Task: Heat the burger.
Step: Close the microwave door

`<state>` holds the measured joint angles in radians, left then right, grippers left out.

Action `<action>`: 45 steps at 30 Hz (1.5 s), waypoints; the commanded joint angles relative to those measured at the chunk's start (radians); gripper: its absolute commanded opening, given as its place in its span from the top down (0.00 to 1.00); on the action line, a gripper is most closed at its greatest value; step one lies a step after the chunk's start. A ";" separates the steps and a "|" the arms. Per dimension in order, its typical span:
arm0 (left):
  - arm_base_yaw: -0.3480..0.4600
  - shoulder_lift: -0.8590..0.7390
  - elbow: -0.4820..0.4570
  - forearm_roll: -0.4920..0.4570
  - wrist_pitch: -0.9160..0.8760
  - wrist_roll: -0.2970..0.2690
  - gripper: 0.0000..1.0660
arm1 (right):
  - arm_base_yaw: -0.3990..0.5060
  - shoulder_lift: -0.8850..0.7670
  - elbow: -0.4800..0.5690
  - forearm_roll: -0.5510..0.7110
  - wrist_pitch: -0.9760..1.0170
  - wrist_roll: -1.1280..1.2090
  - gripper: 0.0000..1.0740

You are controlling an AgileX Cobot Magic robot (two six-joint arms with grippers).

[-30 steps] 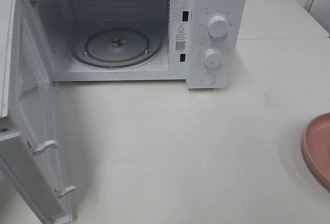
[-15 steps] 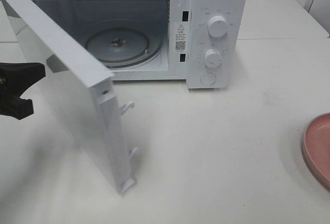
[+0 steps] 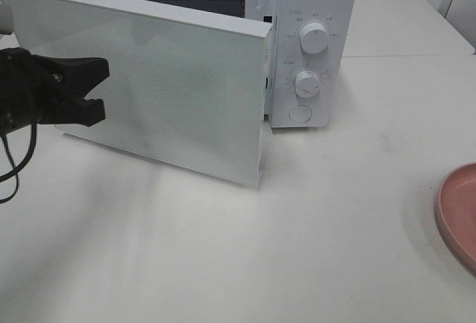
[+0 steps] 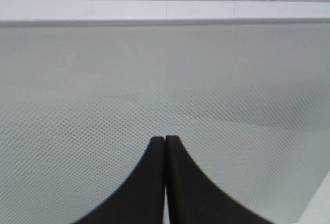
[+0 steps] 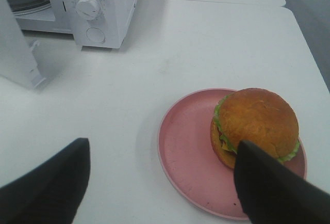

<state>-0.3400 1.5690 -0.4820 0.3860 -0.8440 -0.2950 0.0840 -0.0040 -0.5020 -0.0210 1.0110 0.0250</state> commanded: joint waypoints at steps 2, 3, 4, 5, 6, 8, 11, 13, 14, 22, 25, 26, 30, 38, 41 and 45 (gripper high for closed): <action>-0.069 0.051 -0.075 -0.090 -0.008 0.049 1.00 | -0.004 -0.026 0.001 -0.005 -0.011 -0.011 0.30; -0.082 0.062 -0.088 -0.107 -0.007 0.059 1.00 | -0.004 -0.026 0.001 -0.005 -0.011 -0.011 0.30; -0.082 0.062 -0.088 -0.107 -0.007 0.059 1.00 | -0.004 -0.026 0.001 -0.005 -0.011 -0.011 0.30; -0.109 0.085 -0.119 -0.132 -0.006 0.071 1.00 | -0.004 -0.026 0.001 -0.005 -0.011 -0.011 0.30; -0.136 0.111 -0.156 -0.156 0.004 0.071 1.00 | -0.004 -0.026 0.001 -0.005 -0.011 -0.011 0.30; -0.146 0.124 -0.176 -0.168 0.011 0.071 1.00 | -0.004 -0.026 0.001 -0.005 -0.011 -0.011 0.30; -0.181 0.157 -0.230 -0.214 0.045 0.072 1.00 | -0.004 -0.026 0.001 -0.005 -0.011 -0.011 0.30; -0.199 0.177 -0.262 -0.239 0.060 0.085 1.00 | -0.004 -0.026 0.001 -0.005 -0.011 -0.011 0.30; -0.209 0.189 -0.278 -0.249 0.061 0.099 1.00 | -0.004 -0.026 0.001 -0.005 -0.011 -0.011 0.30; -0.259 0.277 -0.394 -0.338 0.068 0.150 1.00 | -0.004 -0.026 0.001 -0.005 -0.011 -0.011 0.30; -0.261 0.316 -0.448 -0.340 0.079 0.149 1.00 | -0.004 -0.026 0.001 -0.005 -0.011 -0.011 0.30; -0.261 0.316 -0.448 -0.340 0.079 0.149 1.00 | -0.004 -0.026 0.001 -0.005 -0.011 -0.011 0.30; -0.261 0.344 -0.495 -0.351 0.096 0.158 1.00 | -0.004 -0.026 0.001 -0.005 -0.011 -0.011 0.30; -0.255 0.400 -0.573 -0.482 0.111 0.239 1.00 | -0.004 -0.026 0.001 -0.005 -0.011 -0.011 0.30; -0.254 0.408 -0.594 -0.522 0.112 0.290 1.00 | -0.004 -0.026 0.001 -0.005 -0.011 -0.011 0.30; -0.254 0.406 -0.597 -0.524 0.115 0.306 1.00 | -0.004 -0.026 0.001 -0.005 -0.011 -0.011 0.30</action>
<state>-0.6200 1.9730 -1.0500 -0.0180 -0.7130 0.0060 0.0840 -0.0040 -0.5020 -0.0210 1.0110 0.0250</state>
